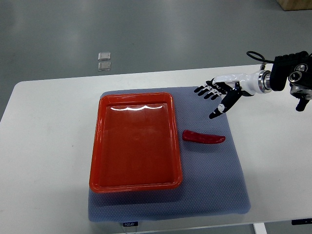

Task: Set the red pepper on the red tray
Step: 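Move the right hand down toward the red pepper beside the tray, then close the right hand fingers around the red pepper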

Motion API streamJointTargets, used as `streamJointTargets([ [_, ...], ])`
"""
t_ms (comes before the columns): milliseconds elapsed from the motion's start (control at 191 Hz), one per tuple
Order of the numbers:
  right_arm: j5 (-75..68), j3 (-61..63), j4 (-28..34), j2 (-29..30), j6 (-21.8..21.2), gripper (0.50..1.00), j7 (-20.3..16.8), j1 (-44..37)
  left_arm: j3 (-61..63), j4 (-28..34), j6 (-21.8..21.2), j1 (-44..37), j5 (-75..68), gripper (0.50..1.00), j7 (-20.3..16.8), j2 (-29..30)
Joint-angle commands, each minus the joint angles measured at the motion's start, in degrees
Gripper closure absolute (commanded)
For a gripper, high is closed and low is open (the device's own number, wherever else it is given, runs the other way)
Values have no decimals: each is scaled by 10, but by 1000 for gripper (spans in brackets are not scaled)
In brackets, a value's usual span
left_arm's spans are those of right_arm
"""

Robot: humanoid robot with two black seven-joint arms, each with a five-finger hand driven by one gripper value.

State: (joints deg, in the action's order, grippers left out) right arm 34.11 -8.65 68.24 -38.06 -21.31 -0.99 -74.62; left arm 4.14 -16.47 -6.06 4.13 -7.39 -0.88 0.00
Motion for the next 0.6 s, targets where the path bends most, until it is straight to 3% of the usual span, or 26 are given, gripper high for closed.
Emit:
streamJointTargets([
  [0,0,-43,53,-13,-2,587,-10,-33,0,-1,0,1,-1,500,0,0],
  [110,-3,-44,74,-7,10,587,-12,-26,0,0,0,1,0,500,0,0],
  [288,-7,-43,76,24,103,591,-11,19,-1,4,0,1,1,500,1,0],
  [596,-1,-45,77,37,163,593,-15,46,-2,6,-1,1,1,500,2,0],
])
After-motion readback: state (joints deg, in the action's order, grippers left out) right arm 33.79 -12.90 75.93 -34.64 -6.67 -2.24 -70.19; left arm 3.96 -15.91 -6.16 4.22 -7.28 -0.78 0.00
